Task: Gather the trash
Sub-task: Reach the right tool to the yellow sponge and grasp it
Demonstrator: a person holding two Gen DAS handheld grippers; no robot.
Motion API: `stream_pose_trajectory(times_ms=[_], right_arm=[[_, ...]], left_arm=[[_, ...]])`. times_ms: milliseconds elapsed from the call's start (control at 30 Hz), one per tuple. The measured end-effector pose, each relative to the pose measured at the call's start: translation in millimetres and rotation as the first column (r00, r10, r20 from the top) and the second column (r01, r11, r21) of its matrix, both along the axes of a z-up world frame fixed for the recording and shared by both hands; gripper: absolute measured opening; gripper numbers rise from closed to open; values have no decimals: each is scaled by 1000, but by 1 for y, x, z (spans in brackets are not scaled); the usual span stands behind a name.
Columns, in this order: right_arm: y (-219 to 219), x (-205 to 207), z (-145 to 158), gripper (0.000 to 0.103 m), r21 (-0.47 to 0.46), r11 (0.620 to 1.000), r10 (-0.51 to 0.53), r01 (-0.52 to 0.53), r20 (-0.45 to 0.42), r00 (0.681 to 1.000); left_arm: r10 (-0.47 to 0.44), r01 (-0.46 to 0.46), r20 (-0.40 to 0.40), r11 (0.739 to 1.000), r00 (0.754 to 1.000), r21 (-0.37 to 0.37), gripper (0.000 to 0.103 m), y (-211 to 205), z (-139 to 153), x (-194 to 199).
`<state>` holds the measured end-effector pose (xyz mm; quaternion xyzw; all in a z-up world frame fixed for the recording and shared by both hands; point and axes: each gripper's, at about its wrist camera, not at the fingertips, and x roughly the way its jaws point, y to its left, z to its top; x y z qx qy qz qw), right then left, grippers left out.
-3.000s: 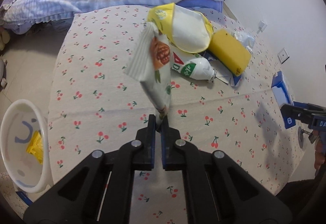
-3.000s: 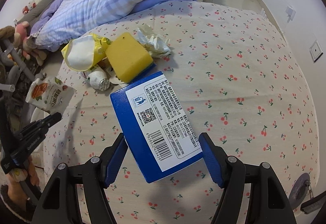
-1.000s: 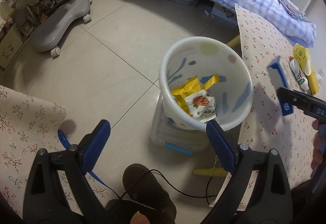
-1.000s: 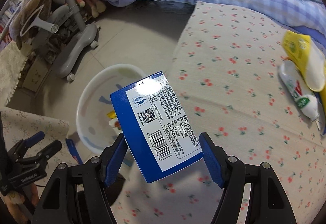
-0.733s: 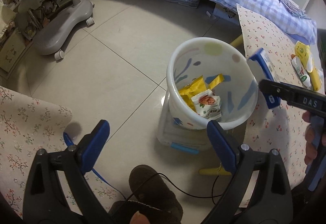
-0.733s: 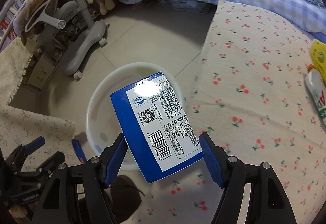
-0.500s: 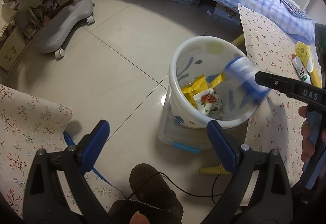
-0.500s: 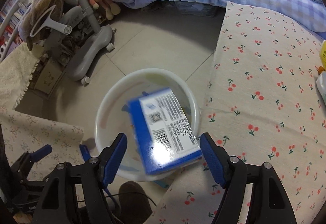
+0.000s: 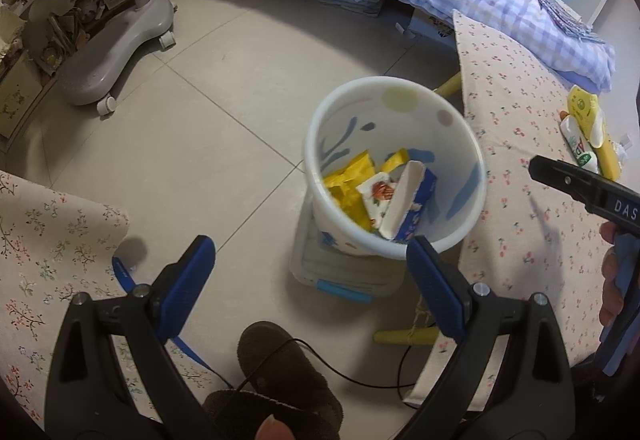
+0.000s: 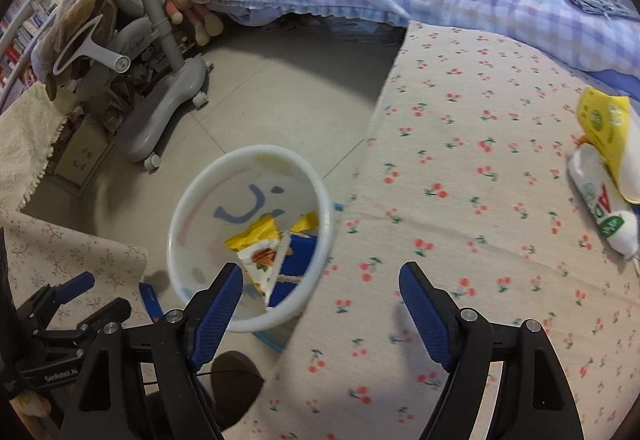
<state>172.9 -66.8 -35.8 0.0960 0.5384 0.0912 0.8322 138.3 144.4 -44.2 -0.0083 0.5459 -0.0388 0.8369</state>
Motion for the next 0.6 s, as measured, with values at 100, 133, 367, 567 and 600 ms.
stream_pose_trajectory(times_ms=[100, 133, 367, 567, 600], right_arm=[[-19, -7, 6, 82, -20, 1000, -22, 22, 5, 1000], [-25, -10, 7, 82, -25, 999, -29, 29, 6, 1000], [-89, -23, 18, 82, -51, 991, -120, 121, 13, 993], [-151, -33, 29, 82, -104, 970, -216, 219, 40, 976], [-163, -34, 30, 82, -122, 963, -235, 239, 47, 971]], left_arm=[[-13, 13, 3, 1000, 1000, -6, 96, -12, 3, 1], [-18, 18, 4, 1000, 1000, -7, 96, -16, 3, 0], [-52, 52, 9, 998, 999, -21, 96, -50, 8, 4], [-66, 66, -3, 997, 998, -31, 96, -80, 4, 12], [-68, 68, -5, 997, 998, -33, 96, -85, 4, 13]])
